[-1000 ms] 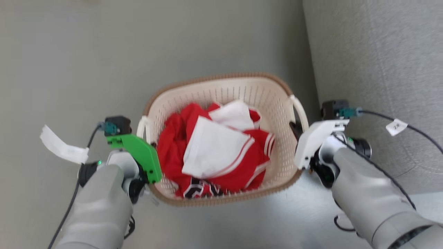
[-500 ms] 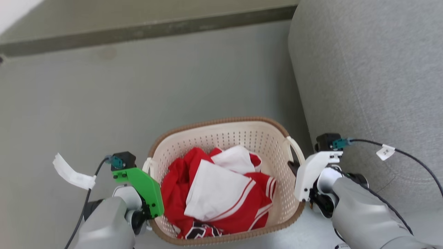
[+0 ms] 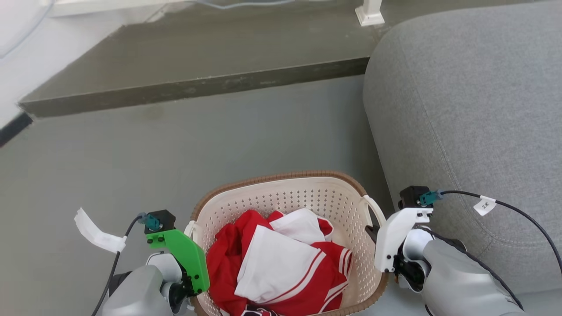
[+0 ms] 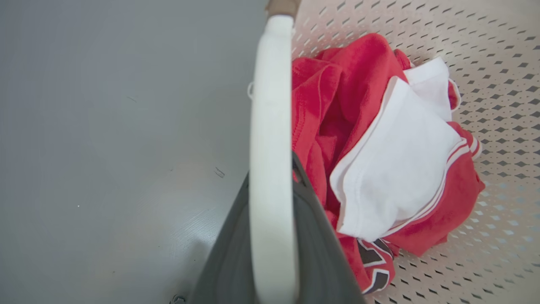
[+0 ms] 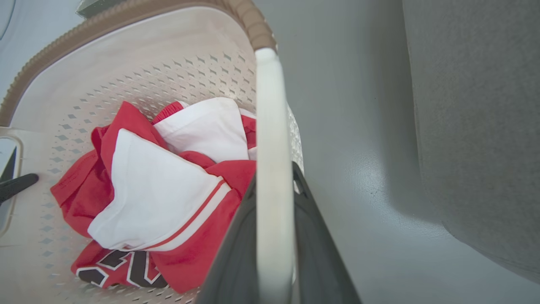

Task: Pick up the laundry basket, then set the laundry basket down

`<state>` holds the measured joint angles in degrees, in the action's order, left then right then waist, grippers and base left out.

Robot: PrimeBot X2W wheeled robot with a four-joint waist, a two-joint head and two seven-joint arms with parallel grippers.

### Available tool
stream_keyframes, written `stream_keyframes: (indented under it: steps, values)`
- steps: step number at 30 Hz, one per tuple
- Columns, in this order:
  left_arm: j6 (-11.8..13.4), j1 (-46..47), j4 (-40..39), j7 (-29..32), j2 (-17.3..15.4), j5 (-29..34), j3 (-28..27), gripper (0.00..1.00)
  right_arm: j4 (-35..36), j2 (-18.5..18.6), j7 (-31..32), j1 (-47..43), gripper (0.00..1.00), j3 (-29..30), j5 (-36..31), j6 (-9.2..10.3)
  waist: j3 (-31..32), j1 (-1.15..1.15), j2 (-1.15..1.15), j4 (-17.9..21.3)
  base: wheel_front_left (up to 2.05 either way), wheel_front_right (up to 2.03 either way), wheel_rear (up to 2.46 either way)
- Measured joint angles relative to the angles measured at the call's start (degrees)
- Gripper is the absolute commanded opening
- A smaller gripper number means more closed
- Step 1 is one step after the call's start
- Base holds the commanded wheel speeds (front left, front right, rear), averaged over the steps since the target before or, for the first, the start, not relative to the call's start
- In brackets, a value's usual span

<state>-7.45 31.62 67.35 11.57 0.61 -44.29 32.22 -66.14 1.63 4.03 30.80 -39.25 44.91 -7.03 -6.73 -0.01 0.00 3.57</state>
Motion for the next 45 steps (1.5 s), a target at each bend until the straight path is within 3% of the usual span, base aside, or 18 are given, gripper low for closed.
stream_keyframes:
  steps: [45]
  values:
    - [2.7, -1.09, -2.21, 0.49, -0.58, -2.43, 3.54, 0.0, 0.48, 0.67, 1.59, -0.85, 0.0, -3.04, 2.08, 0.05, 1.56, 0.0, 0.0, 0.27, 0.0, 0.0, 0.0]
